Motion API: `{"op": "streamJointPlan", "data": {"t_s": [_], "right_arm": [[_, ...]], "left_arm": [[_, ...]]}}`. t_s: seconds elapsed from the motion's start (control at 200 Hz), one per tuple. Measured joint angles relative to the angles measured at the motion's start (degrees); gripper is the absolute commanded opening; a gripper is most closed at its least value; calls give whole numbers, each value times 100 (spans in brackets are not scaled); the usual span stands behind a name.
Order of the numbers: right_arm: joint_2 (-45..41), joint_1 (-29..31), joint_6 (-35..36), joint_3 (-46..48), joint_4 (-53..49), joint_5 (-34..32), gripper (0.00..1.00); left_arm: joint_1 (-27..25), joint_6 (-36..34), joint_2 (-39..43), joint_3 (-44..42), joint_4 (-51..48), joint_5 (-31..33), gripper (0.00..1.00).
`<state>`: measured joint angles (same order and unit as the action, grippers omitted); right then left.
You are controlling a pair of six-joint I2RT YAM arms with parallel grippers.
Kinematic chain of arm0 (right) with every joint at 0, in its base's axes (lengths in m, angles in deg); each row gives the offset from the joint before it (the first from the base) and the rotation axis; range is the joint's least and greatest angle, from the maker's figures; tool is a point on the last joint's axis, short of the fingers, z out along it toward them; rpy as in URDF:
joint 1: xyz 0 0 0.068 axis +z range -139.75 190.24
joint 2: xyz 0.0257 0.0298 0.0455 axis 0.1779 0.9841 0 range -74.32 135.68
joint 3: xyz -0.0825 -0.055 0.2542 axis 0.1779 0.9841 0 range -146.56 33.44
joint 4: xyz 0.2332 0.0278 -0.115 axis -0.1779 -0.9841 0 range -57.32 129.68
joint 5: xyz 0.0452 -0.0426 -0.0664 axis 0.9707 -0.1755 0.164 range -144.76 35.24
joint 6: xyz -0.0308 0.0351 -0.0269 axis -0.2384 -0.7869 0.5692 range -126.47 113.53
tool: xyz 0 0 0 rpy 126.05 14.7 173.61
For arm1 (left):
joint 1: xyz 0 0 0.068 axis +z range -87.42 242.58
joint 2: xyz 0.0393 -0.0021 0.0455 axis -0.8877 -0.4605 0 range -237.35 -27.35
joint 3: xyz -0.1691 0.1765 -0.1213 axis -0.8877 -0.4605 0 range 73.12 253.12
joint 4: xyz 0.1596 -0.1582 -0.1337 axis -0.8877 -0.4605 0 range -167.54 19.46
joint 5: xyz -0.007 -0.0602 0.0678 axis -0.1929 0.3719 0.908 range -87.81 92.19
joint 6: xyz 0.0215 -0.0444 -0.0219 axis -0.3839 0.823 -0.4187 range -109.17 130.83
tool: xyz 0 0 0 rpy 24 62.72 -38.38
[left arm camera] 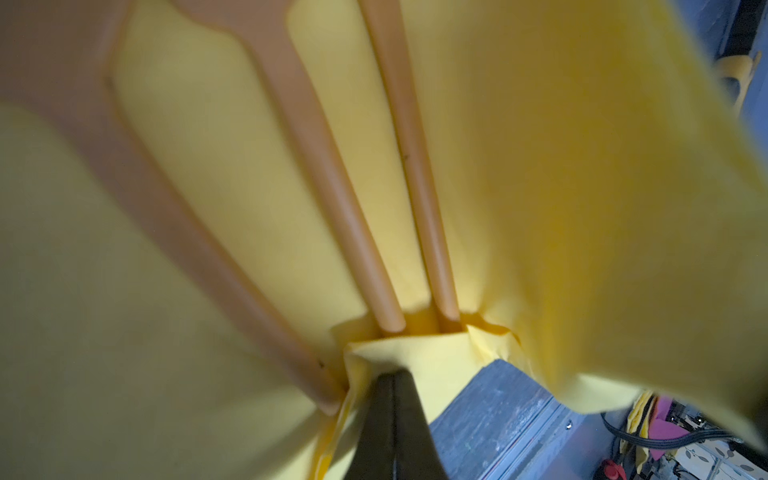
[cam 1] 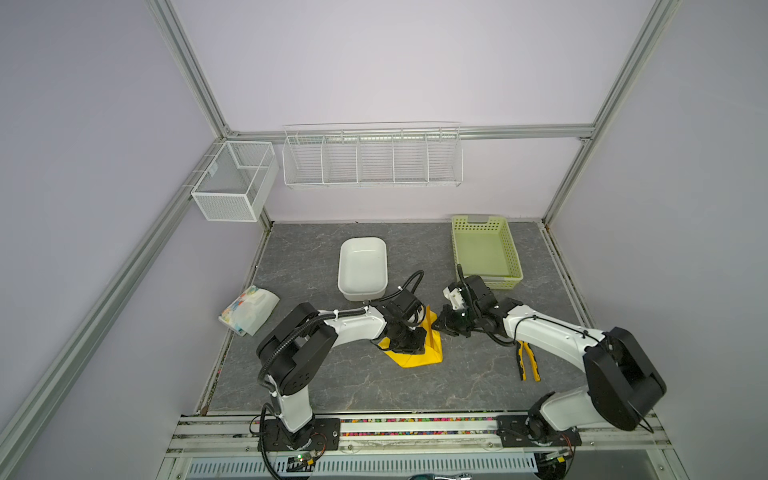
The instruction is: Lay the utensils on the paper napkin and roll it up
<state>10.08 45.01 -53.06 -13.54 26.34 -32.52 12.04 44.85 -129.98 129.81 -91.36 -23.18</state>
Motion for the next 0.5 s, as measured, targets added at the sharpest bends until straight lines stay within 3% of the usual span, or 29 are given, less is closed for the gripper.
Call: {"op": "streamJointPlan", "data": {"t_s": [0.5], "right_arm": [[402,306,-293,-28,446,-17,7]], "left_arm": [[0,0,-15,-2,33,-2,0]]}}
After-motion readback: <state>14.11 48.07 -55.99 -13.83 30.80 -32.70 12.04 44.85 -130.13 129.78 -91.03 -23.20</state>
